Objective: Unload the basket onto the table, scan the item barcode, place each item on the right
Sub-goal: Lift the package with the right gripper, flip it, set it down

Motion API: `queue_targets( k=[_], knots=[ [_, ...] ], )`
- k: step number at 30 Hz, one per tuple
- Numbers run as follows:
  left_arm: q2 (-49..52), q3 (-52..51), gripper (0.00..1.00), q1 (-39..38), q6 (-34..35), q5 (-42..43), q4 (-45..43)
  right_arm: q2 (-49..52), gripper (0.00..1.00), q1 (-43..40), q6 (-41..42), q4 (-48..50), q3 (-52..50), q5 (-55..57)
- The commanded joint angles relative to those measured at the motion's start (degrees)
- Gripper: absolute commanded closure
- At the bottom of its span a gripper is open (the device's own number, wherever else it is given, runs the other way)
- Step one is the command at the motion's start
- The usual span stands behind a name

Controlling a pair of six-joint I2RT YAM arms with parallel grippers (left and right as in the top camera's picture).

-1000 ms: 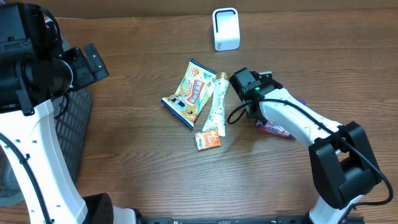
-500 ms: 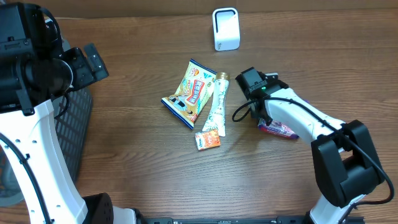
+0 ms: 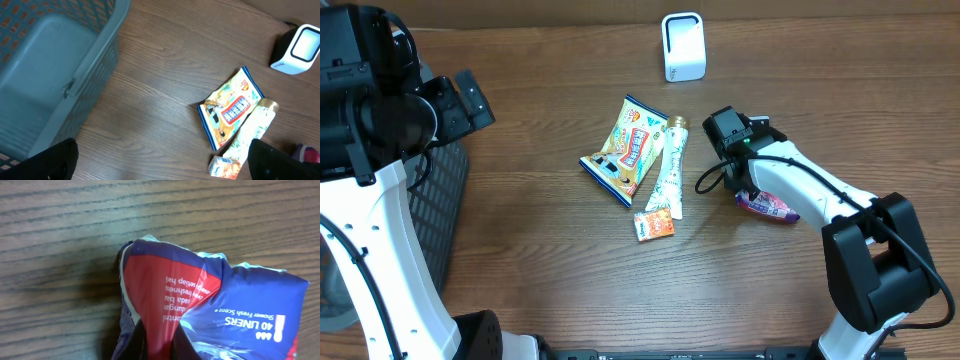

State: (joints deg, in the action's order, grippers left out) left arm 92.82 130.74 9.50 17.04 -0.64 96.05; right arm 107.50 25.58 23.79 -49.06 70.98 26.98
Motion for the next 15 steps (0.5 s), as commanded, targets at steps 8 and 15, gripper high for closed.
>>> queue_targets(
  k=[8, 15],
  knots=[
    [0.2, -0.3, 0.00, 0.2, 0.8, 0.3, -0.1, 0.0, 0.97, -1.0, 0.2, -11.8, 18.2, -6.9],
    [0.2, -0.3, 0.00, 0.2, 0.8, 0.3, -0.1, 0.0, 0.96, -5.7, -8.5, -14.6, 25.7, -33.8]
  ],
)
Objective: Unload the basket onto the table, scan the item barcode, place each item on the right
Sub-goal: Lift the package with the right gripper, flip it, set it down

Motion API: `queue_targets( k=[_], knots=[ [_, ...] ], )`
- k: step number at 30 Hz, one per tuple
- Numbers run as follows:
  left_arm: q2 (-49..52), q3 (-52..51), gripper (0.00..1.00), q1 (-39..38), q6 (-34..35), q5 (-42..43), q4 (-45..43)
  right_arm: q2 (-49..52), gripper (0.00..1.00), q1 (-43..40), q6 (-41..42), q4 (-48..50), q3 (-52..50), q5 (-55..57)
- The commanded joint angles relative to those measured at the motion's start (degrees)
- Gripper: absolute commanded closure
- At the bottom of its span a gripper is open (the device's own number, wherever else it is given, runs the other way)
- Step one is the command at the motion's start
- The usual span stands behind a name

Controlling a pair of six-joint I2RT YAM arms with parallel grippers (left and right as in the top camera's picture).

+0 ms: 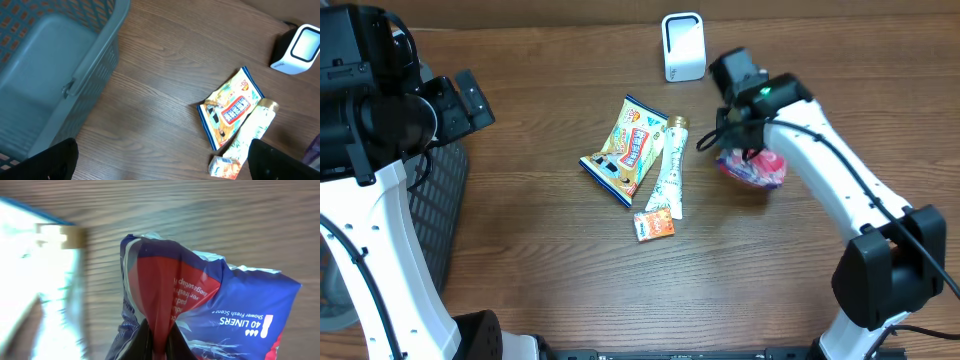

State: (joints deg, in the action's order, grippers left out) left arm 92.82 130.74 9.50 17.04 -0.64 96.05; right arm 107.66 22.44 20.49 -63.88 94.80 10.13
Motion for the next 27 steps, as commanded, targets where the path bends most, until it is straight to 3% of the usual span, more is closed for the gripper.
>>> queue_targets(
  k=[1, 6, 13, 22, 27],
  knots=[
    [0.2, -0.3, 0.00, 0.2, 0.8, 0.3, -0.1, -0.2, 0.96, -3.3, -6.4, 0.3, 1.9, -20.9],
    [0.2, -0.3, 0.00, 0.2, 0.8, 0.3, -0.1, -0.2, 0.96, -7.5, -14.8, 2.2, 0.0, -47.7],
    [0.2, -0.3, 0.00, 0.2, 0.8, 0.3, -0.1, -0.2, 0.96, -8.3, -16.9, 10.0, -4.9, -69.2],
    [0.2, -0.3, 0.00, 0.2, 0.8, 0.3, -0.1, -0.2, 0.96, -10.3, 0.1, 31.3, -21.6, -72.8],
    [0.2, -0.3, 0.00, 0.2, 0.8, 0.3, -0.1, -0.2, 0.96, -15.5, 0.8, 31.9, -25.8, -70.8]
  ],
)
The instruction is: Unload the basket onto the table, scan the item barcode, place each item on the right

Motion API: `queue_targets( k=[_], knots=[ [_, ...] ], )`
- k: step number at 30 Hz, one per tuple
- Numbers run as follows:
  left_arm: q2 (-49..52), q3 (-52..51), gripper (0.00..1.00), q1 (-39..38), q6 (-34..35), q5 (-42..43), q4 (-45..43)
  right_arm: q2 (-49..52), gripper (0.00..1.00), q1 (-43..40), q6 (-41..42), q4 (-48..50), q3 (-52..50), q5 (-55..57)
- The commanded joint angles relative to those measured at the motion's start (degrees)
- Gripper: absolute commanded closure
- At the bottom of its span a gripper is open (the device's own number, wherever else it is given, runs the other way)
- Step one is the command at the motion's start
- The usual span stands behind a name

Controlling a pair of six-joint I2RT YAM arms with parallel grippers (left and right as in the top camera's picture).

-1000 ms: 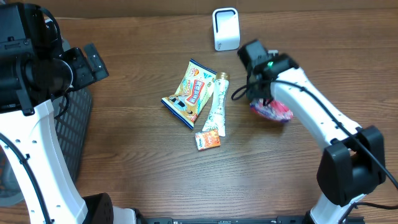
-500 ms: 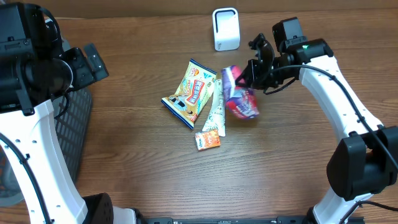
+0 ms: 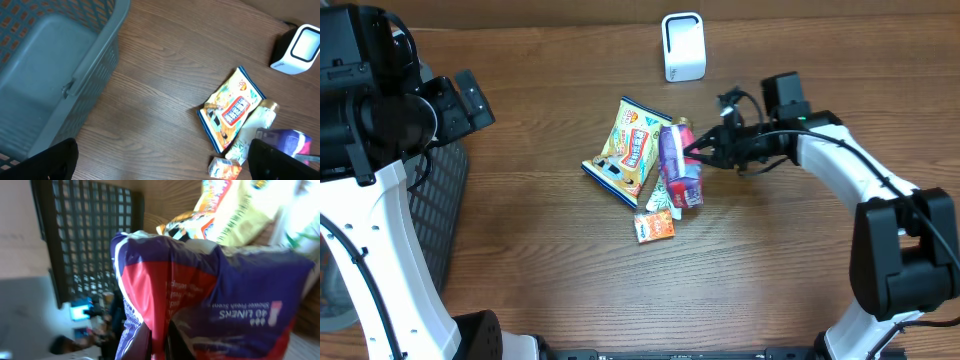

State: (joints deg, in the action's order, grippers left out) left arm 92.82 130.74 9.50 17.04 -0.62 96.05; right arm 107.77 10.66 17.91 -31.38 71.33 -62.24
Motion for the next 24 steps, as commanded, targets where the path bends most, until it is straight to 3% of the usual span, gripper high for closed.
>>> queue_targets(
  k=[1, 5, 14, 24],
  knots=[
    [0.2, -0.3, 0.00, 0.2, 0.8, 0.2, -0.1, -0.3, 0.96, -4.7, 3.3, -1.1, -2.6, 3.1],
    [0.2, -0.3, 0.00, 0.2, 0.8, 0.2, -0.1, -0.3, 0.84, -8.9, 3.1, -4.1, -2.7, 12.5],
    [0.2, -0.3, 0.00, 0.2, 0.8, 0.2, -0.1, -0.3, 0.69, -15.3, 1.1, -10.6, -2.3, 26.9],
    [0.2, -0.3, 0.00, 0.2, 0.8, 0.2, -0.1, -0.3, 0.46, -16.0, -8.0, -23.8, 8.0, 30.0]
  ],
)
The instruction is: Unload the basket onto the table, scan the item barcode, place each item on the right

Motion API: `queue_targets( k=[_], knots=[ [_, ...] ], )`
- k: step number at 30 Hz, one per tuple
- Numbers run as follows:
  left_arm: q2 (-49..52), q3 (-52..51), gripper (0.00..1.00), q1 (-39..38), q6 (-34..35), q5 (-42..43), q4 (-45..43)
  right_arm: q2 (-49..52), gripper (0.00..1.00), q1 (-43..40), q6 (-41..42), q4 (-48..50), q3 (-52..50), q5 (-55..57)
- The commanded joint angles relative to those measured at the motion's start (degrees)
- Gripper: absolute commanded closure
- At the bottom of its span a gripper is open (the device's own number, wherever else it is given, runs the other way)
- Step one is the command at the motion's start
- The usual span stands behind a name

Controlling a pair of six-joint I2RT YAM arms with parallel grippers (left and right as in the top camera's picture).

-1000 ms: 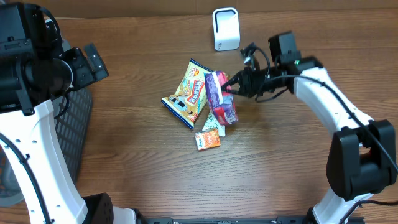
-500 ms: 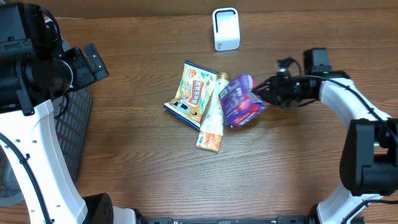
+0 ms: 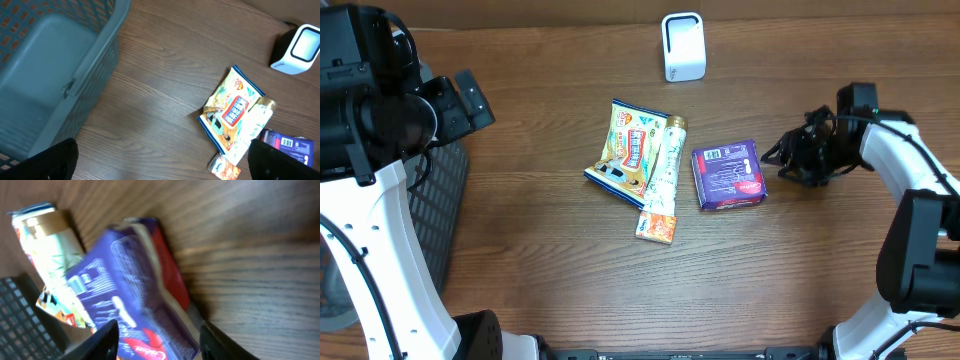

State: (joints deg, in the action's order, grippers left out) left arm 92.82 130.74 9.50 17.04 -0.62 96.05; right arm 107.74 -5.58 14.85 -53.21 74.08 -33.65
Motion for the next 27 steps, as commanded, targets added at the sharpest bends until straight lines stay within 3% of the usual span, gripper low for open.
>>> queue_targets(
  k=[1, 5, 9, 11, 17, 22, 27],
  knots=[
    [0.2, -0.3, 0.00, 0.2, 0.8, 0.2, -0.1, -0.3, 0.46, 0.4, -5.6, -3.2, 6.3, 1.4],
    [0.2, -0.3, 0.00, 0.2, 0.8, 0.2, -0.1, -0.3, 0.47, 1.6, -7.9, -5.0, 9.6, 1.4],
    [0.2, -0.3, 0.00, 0.2, 0.8, 0.2, -0.1, -0.3, 0.69, 3.1, -8.0, -5.0, 9.4, 1.5],
    [0.2, -0.3, 0.00, 0.2, 0.8, 0.2, -0.1, -0.2, 0.75, 4.7, -9.7, -5.1, 8.9, 1.9],
    [0.2, -0.3, 0.00, 0.2, 0.8, 0.2, -0.1, -0.2, 0.63, 11.9, -10.2, 0.6, 3.8, 7.1],
    [0.2, -0.3, 0.00, 0.2, 0.8, 0.2, -0.1, -0.2, 0.64, 14.1, -5.9, 3.9, 1.2, 11.6],
    [0.2, -0.3, 0.00, 0.2, 0.8, 0.2, -0.1, -0.2, 0.67, 13.2, -0.4, 4.3, 0.4, 25.6]
  ],
)
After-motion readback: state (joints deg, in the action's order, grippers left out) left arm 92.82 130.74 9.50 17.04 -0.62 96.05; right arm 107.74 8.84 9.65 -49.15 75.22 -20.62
